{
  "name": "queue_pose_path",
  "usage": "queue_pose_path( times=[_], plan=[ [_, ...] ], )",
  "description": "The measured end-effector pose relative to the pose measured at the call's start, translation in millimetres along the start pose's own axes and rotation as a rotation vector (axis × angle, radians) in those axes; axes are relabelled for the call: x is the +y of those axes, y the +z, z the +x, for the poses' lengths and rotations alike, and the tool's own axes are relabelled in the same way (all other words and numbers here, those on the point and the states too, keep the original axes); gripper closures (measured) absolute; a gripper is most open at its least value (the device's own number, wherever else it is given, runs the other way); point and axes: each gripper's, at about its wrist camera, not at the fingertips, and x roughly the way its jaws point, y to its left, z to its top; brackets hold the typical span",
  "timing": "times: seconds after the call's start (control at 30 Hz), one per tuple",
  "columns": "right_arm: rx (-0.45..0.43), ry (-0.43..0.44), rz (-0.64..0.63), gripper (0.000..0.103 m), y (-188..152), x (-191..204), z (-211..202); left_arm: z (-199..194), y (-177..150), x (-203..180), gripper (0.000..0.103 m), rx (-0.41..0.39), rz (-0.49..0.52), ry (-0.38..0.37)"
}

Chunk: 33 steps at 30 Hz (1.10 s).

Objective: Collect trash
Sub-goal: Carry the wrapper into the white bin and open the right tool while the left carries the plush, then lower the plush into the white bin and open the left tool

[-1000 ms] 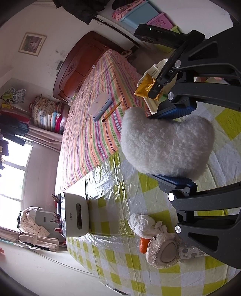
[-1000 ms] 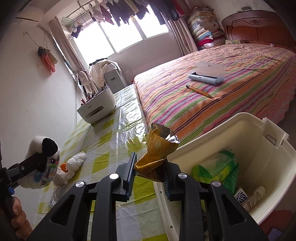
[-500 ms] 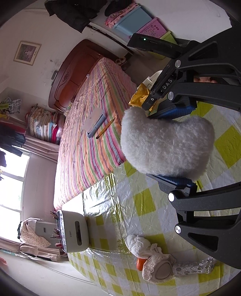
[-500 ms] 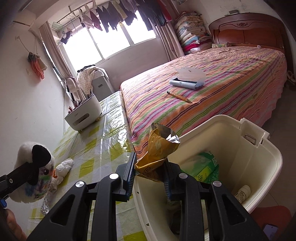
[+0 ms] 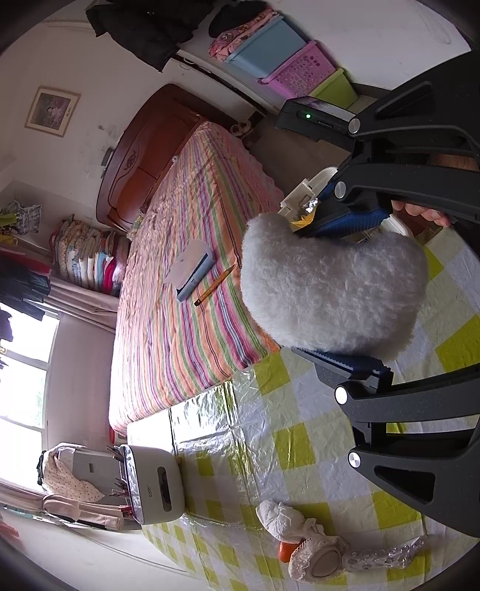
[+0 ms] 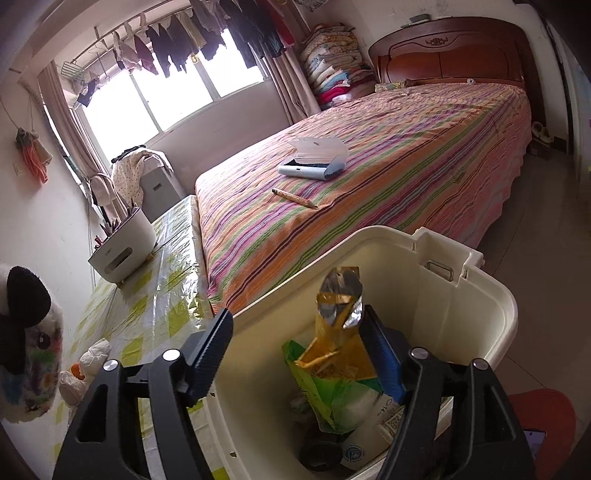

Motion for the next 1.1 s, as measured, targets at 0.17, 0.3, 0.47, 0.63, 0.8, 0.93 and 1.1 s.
queue_pose_path(
  times=[0.17,0.3,0.47,0.63,0.8,0.93,1.1],
  plan=[
    [-0.015,0.082,0.099,0.030,2,-15,-5,7,5,2,0.051,0.017,-0.023,0.006],
    [-0.027,0.209,0.306,0.030,3,-44,-7,16,7,3,0.051,0.032,-0.034,0.016],
    [-0.162,0.176,0.428,0.030,9,-67,-27,31,5,3,0.051,0.073,-0.036,0.019],
    [-0.250,0.155,0.468,0.030,13,-78,-42,53,0,-2,0.051,0.125,-0.038,-0.011],
    [-0.300,0.138,0.470,0.029,16,-84,-53,82,-4,-16,0.051,0.182,-0.013,-0.038],
    [-0.347,0.125,0.465,0.029,18,-85,-62,103,-6,-25,0.051,0.230,-0.003,-0.067],
    [-0.375,0.113,0.469,0.027,19,-88,-66,126,-12,-37,0.048,0.277,0.018,-0.077]
  ],
)
